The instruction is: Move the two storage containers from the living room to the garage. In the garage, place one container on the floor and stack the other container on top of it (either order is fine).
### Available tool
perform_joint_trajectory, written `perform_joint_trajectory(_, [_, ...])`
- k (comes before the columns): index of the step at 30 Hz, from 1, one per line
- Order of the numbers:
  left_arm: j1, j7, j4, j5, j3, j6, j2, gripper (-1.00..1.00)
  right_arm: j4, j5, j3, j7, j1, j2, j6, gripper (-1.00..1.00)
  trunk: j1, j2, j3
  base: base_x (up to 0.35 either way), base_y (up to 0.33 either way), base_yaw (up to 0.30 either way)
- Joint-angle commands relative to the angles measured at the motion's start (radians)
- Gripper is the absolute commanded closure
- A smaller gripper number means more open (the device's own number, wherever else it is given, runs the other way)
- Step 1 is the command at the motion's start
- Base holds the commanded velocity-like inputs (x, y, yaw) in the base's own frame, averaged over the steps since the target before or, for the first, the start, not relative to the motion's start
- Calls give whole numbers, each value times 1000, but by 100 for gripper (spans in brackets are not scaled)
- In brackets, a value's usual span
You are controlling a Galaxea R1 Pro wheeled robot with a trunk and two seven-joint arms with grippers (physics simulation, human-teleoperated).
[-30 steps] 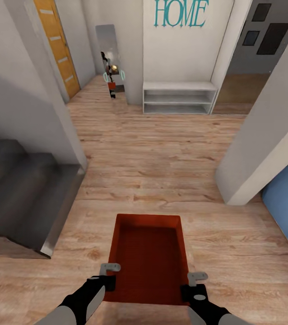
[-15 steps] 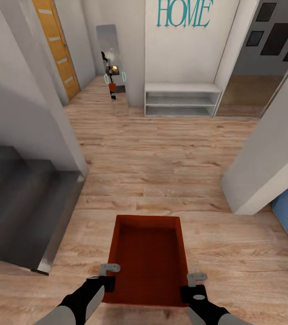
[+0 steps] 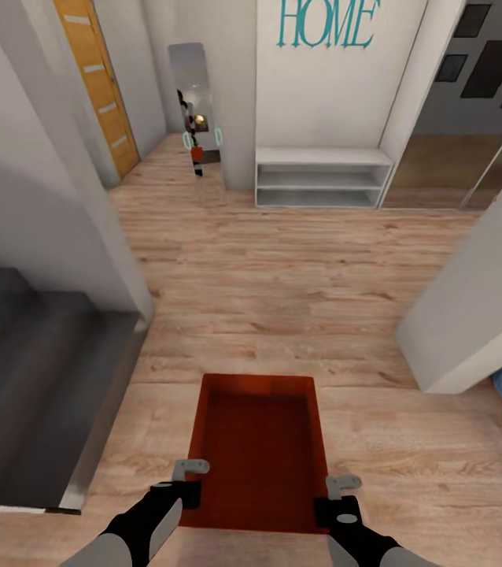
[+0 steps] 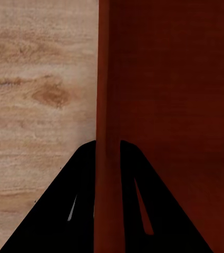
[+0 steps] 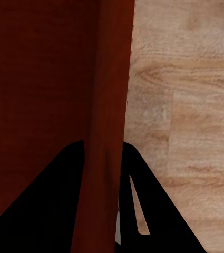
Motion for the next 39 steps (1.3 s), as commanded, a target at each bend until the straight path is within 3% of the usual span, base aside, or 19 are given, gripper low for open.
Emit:
perform_joint_trajectory(1, [-1, 11, -6, 20, -35, 3, 2, 100, -1, -32, 4, 4, 0, -17, 1, 100, 1, -2, -1, 321, 106, 0])
perform_joint_trajectory(39, [-1, 11, -5, 23, -35, 2, 4, 100, -1, -31, 13, 1, 0, -17, 0, 100, 1, -2, -1, 331, 19, 0])
